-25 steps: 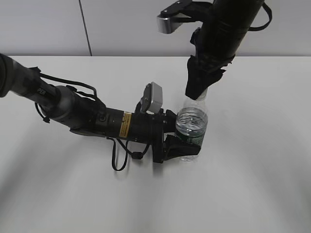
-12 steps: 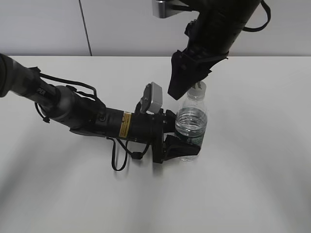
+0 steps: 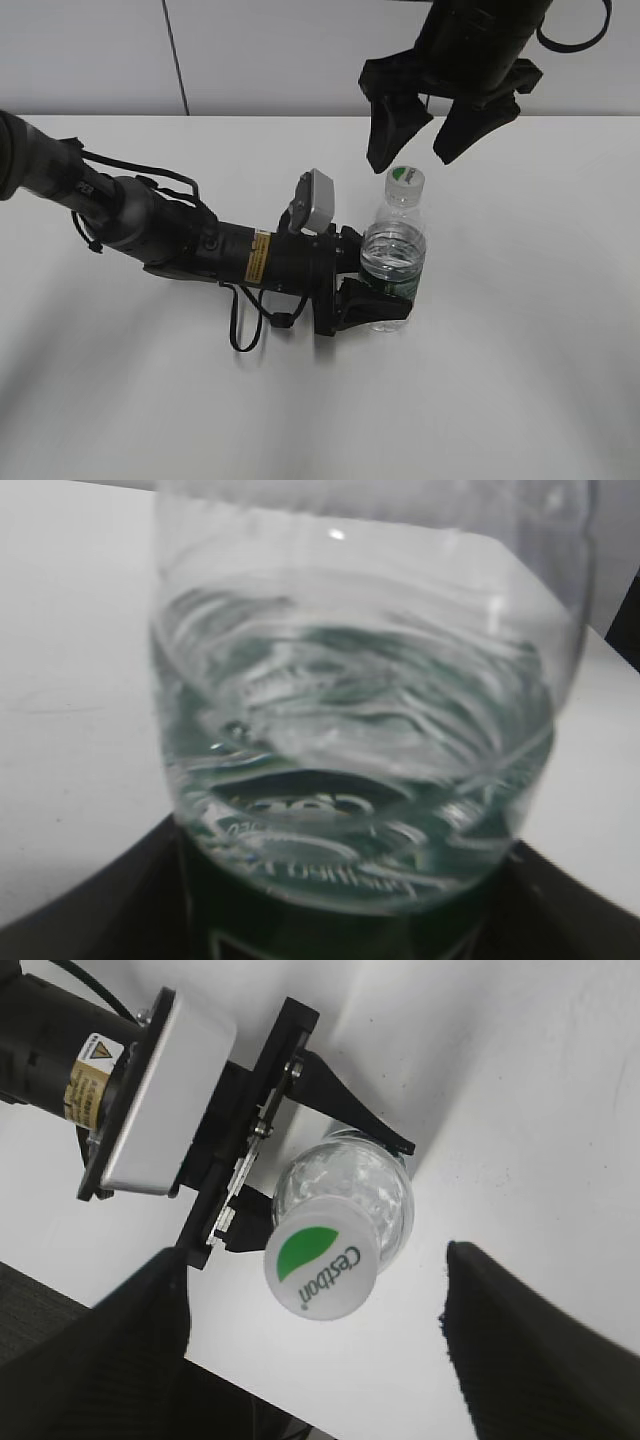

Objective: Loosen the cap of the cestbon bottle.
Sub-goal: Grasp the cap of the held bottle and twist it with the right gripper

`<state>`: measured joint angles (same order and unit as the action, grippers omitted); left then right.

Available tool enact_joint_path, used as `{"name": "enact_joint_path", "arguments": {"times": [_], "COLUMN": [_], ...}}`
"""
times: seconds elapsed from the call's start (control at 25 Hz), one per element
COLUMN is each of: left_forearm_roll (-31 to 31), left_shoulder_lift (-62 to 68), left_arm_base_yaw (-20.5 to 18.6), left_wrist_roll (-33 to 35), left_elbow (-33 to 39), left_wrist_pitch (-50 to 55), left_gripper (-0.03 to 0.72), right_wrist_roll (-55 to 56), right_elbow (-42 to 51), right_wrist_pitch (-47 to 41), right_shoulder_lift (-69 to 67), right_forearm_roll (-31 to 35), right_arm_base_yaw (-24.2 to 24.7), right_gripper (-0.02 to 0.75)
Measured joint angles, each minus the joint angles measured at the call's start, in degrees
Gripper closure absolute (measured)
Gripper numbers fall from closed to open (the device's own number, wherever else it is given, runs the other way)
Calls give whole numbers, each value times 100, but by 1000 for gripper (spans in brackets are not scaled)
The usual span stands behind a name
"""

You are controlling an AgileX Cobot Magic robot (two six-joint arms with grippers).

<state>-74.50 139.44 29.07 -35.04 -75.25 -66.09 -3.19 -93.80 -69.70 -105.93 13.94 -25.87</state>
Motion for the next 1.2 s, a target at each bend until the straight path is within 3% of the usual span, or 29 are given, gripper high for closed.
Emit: {"name": "enact_joint_path", "arguments": {"times": [0.6, 1.0, 1.2], "left_forearm_roll": [0, 0, 0], "left_shoulder_lift": [0, 0, 0], "left_arm_base_yaw": [0, 0, 0], "left_wrist_roll": [0, 0, 0], "left_elbow": [0, 0, 0], "left_wrist_pitch": [0, 0, 0], "left_gripper": [156, 156, 156], "right_wrist_roll": [-27, -143, -271], "right_elbow": [0, 0, 0], "right_wrist_pitch": [0, 0, 0], "right_shoulder_lift": [-226, -226, -226], "right_forearm_roll": [45, 49, 49], "right_arm_base_yaw": [0, 0, 0], "right_gripper": [187, 410, 433]}}
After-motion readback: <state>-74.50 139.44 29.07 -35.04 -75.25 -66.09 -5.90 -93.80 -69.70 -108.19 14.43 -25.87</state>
